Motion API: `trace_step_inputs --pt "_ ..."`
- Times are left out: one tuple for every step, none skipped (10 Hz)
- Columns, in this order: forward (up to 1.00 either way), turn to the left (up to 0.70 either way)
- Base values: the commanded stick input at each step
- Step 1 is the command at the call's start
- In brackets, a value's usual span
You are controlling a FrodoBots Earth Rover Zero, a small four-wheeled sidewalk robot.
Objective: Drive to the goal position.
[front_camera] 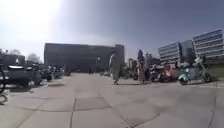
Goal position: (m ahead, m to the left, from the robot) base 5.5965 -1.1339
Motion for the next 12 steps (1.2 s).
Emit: trace_step_inputs --pt "0.5 0.0" --pt "0.5 0.0" --pt "0.5 0.0" --pt "0.5 0.0" --pt "0.5 0.0" --pt "0.5 0.0" --pt "0.5 0.0" --pt "0.5 0.0" --pt "0.5 0.0" --pt "0.5 0.0" --pt "0.5 0.0" --pt "0.5 0.0"
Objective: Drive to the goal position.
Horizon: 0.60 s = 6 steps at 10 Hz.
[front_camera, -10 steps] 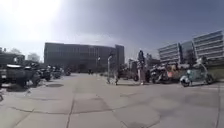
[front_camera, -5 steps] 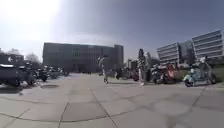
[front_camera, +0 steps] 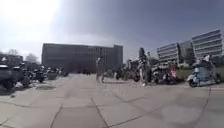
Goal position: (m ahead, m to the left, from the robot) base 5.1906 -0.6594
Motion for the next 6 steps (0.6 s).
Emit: trace_step_inputs --pt "0.5 0.0" --pt "0.5 0.0" --pt "0.5 0.0" --pt "0.5 0.0" --pt "0.5 0.17" --pt "0.5 0.5"
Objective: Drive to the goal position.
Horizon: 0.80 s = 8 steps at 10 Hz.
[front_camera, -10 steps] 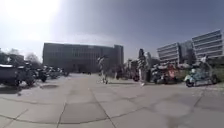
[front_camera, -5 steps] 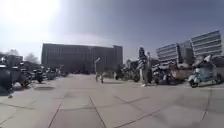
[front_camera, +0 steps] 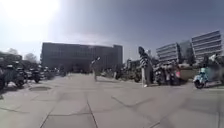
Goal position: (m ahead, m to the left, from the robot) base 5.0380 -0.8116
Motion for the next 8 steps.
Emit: trace_step_inputs --pt "0.5 0.5" --pt "0.5 0.5" --pt "0.5 0.31" --pt "0.5 0.16" --pt "0.5 0.08" --pt "0.5 0.0" --pt "0.5 0.0" --pt "0.5 0.0"
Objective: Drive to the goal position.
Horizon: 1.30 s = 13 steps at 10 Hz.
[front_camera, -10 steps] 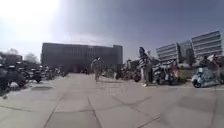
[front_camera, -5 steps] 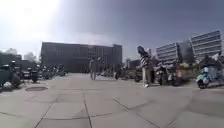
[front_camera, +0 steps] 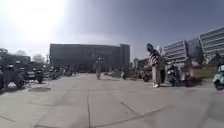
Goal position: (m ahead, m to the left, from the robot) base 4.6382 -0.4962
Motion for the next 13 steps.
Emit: trace_step_inputs --pt "0.5 0.0" --pt "0.5 0.0" --pt "0.5 0.0" --pt "0.5 0.0" --pt "0.5 0.0" --pt "0.5 0.0" --pt "0.5 0.0" --pt "0.5 0.0" --pt "0.5 0.0" --pt "0.5 0.0" --pt "0.5 0.0" --pt "0.5 0.0" --pt "0.5 0.03"
